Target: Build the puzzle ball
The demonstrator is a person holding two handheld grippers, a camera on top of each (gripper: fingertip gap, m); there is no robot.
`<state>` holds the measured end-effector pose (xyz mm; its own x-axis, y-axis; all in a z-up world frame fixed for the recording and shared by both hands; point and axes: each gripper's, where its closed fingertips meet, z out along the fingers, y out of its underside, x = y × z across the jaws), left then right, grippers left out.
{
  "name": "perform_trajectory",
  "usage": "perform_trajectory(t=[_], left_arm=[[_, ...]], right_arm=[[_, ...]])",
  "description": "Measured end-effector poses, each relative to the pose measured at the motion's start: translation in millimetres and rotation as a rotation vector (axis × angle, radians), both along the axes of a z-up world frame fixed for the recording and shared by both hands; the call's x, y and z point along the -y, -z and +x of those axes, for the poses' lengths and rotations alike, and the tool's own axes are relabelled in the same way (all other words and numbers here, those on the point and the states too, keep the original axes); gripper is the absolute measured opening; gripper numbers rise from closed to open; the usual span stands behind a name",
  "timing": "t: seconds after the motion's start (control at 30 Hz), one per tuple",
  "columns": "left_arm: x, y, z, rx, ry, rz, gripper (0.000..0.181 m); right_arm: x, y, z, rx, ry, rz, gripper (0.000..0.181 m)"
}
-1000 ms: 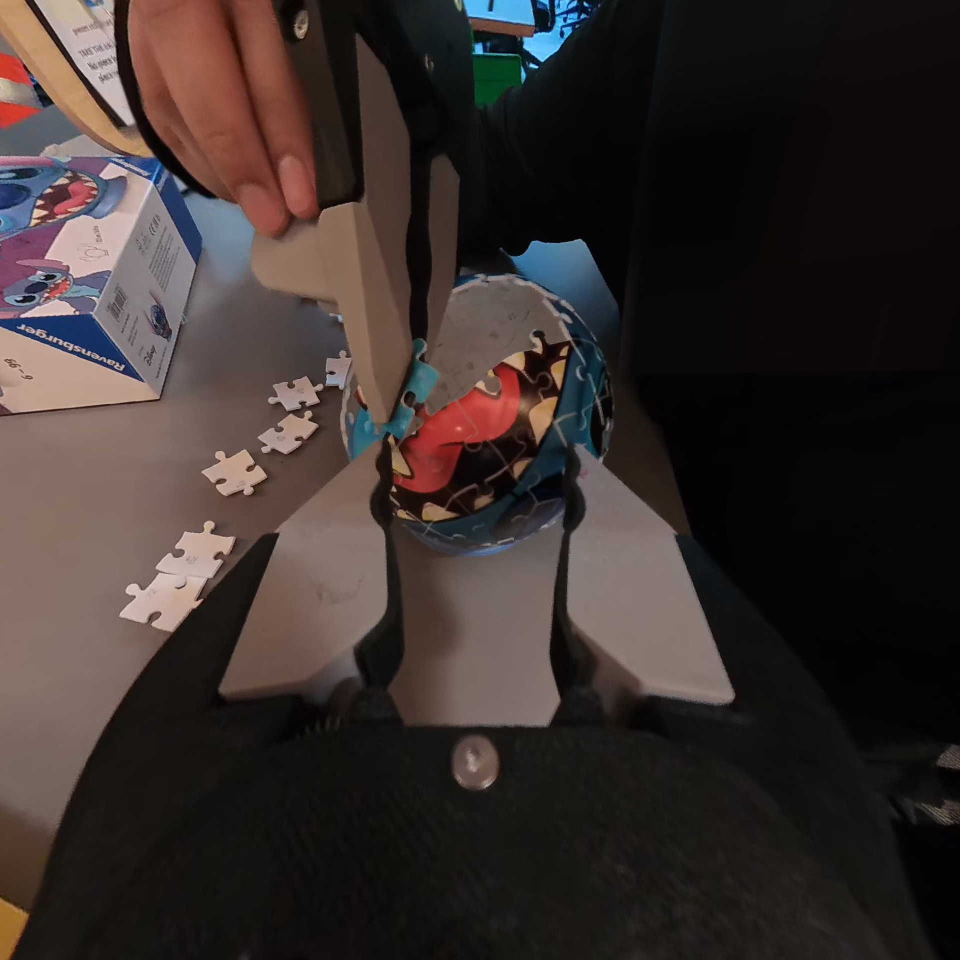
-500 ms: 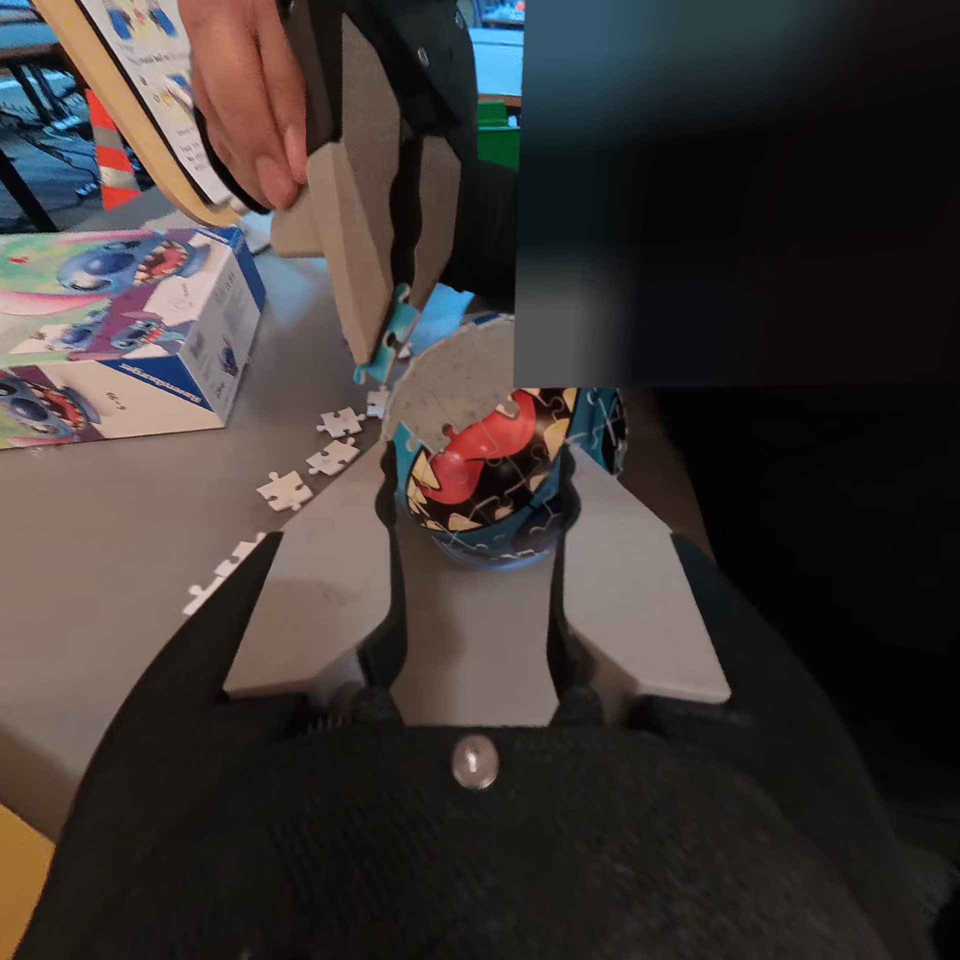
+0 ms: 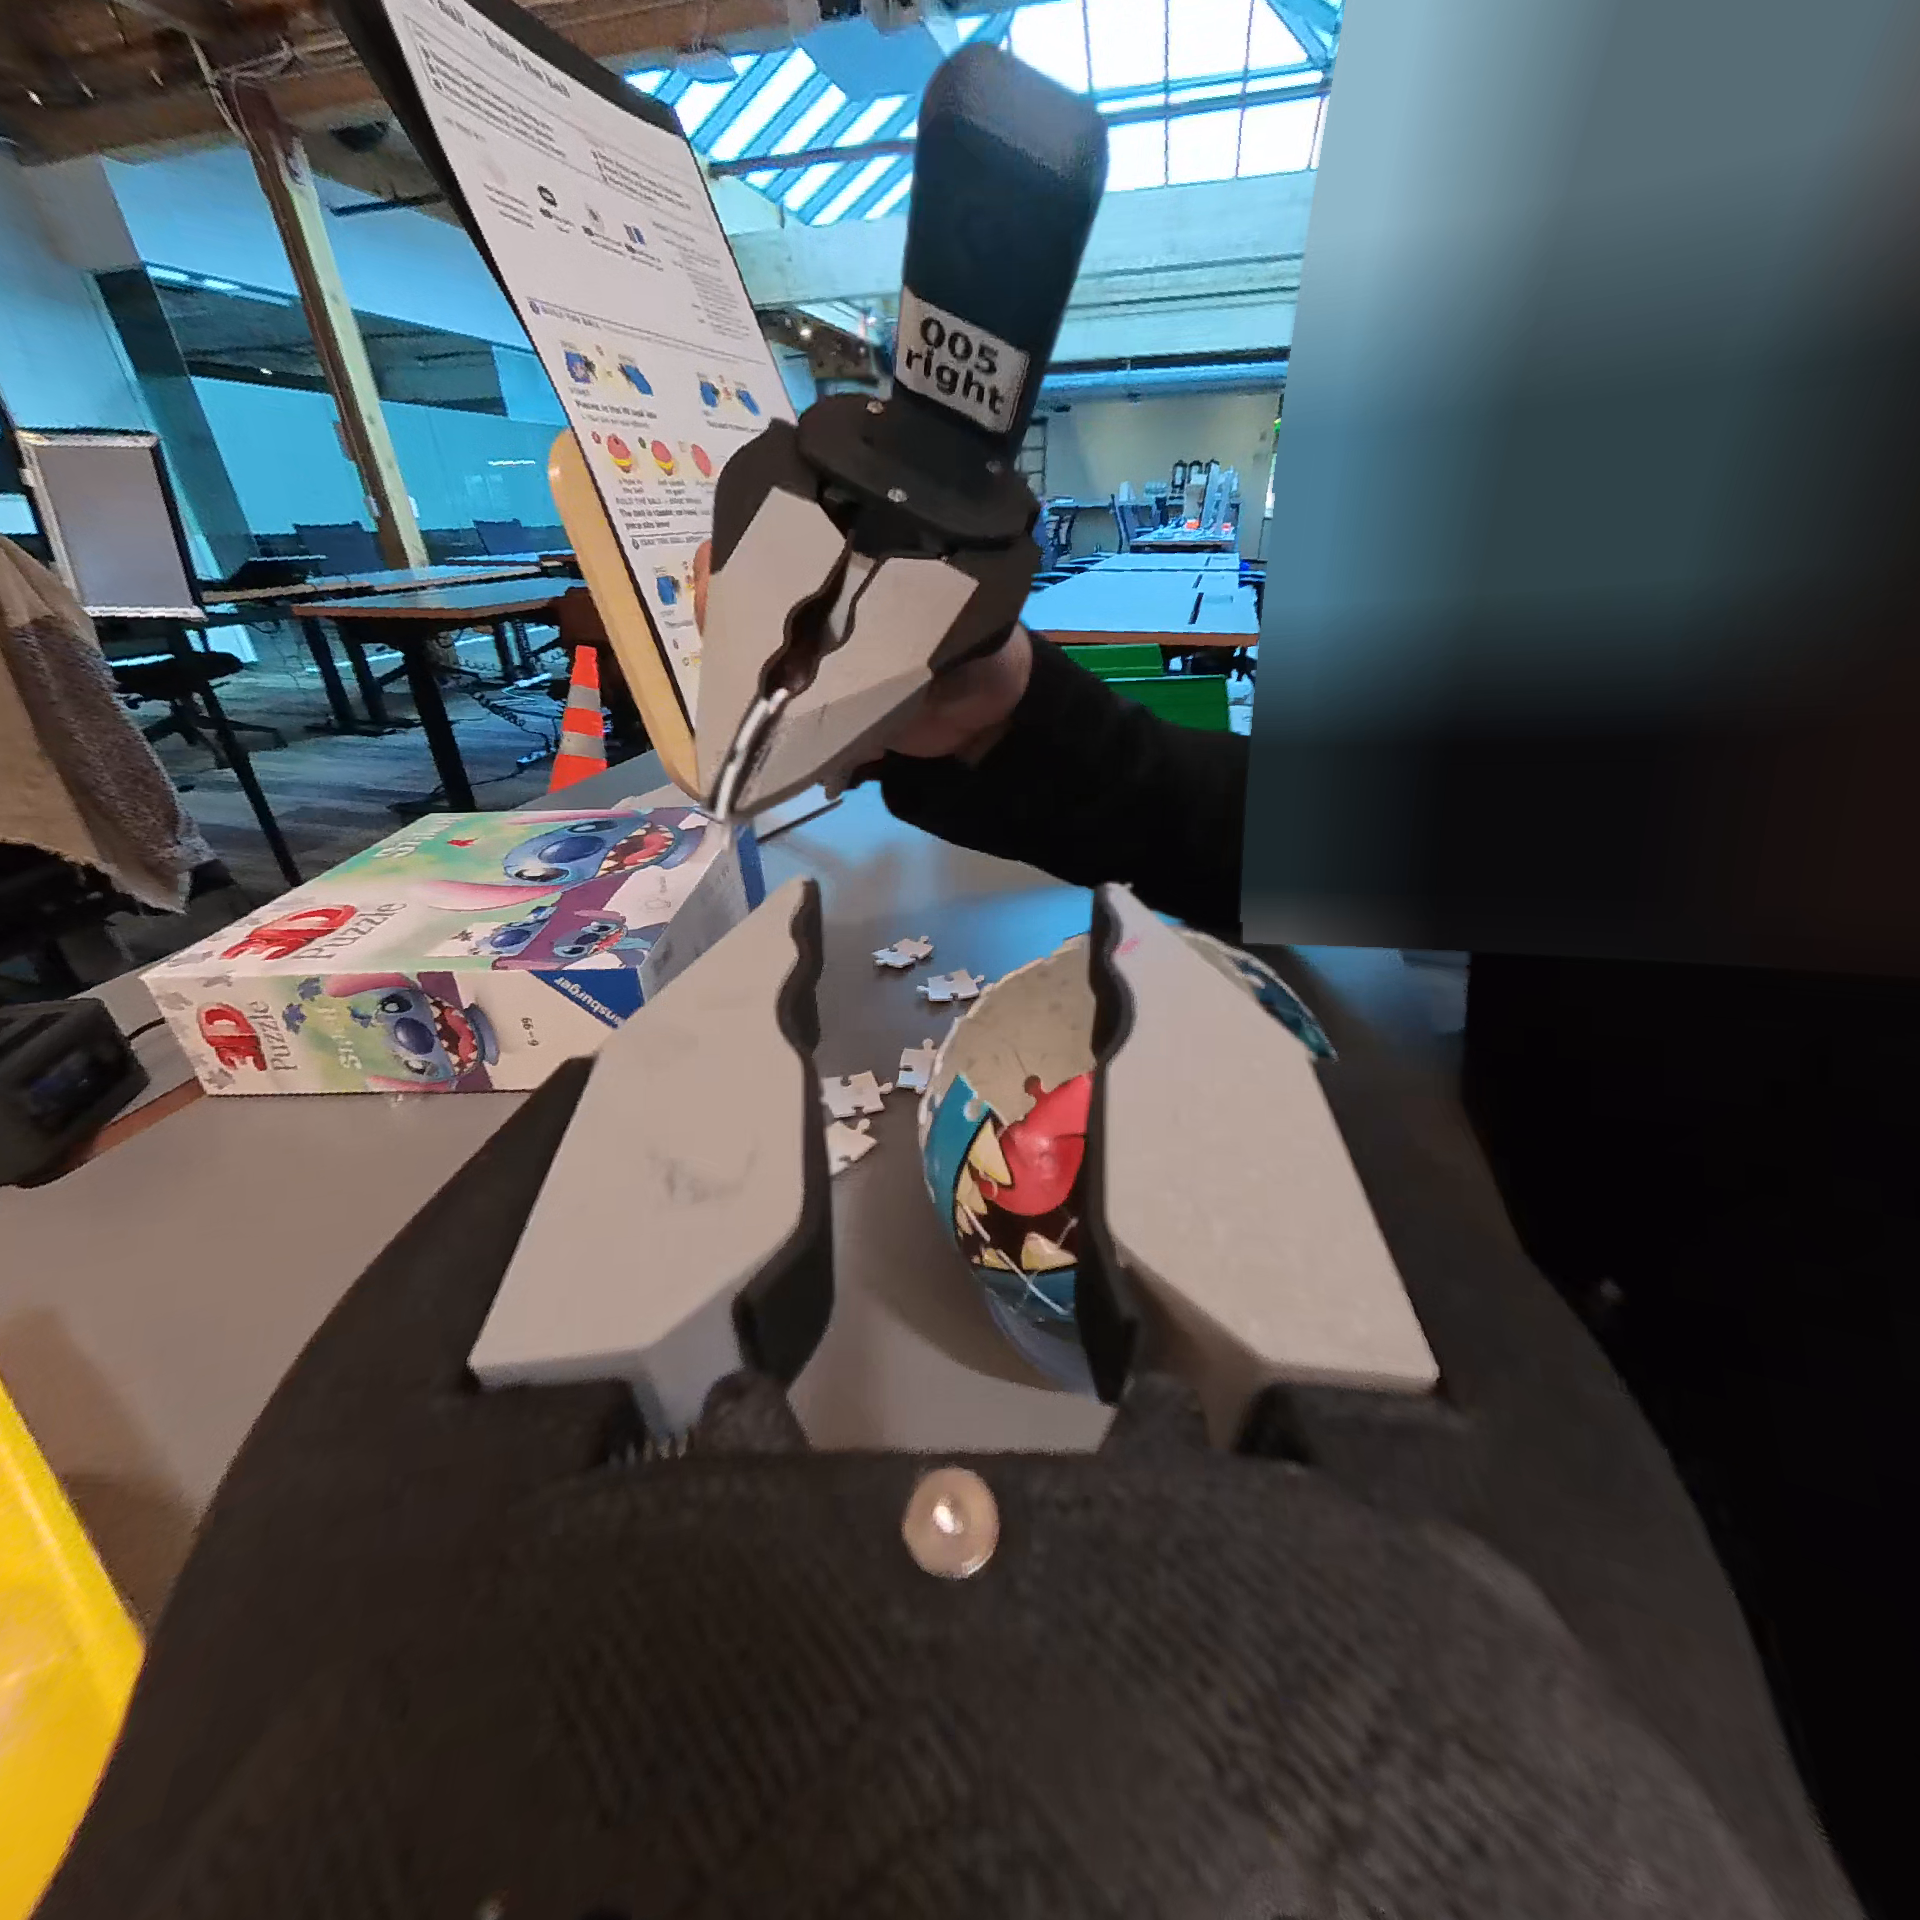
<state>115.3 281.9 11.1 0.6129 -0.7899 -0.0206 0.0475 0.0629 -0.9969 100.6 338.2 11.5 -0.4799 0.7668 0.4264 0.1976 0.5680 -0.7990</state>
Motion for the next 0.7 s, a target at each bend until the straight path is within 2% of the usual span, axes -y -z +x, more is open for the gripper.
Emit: perform_trajectory(t=[0.13, 0.3, 0.47, 0.7], left_arm=[[-7, 7, 2, -0.033, -0.036, 0.004, 0.048], [-15, 15, 2, -0.061, -0.079, -0.006, 0.047], [-25, 26, 1, -0.138, -0.145, -0.002, 0.035], [-29, 38, 7, -0.219, -0.164, 0.007, 0.026]], right_arm=[[-4, 0, 3, 0.036, 0.061, -0.013, 0.0], [4, 14, 11, 0.139, 0.065, 0.0, 0.0], [18, 27, 13, 0.212, 0.031, 0.007, 0.0], [33, 27, 14, 0.228, -0.042, -0.053, 0.0]])
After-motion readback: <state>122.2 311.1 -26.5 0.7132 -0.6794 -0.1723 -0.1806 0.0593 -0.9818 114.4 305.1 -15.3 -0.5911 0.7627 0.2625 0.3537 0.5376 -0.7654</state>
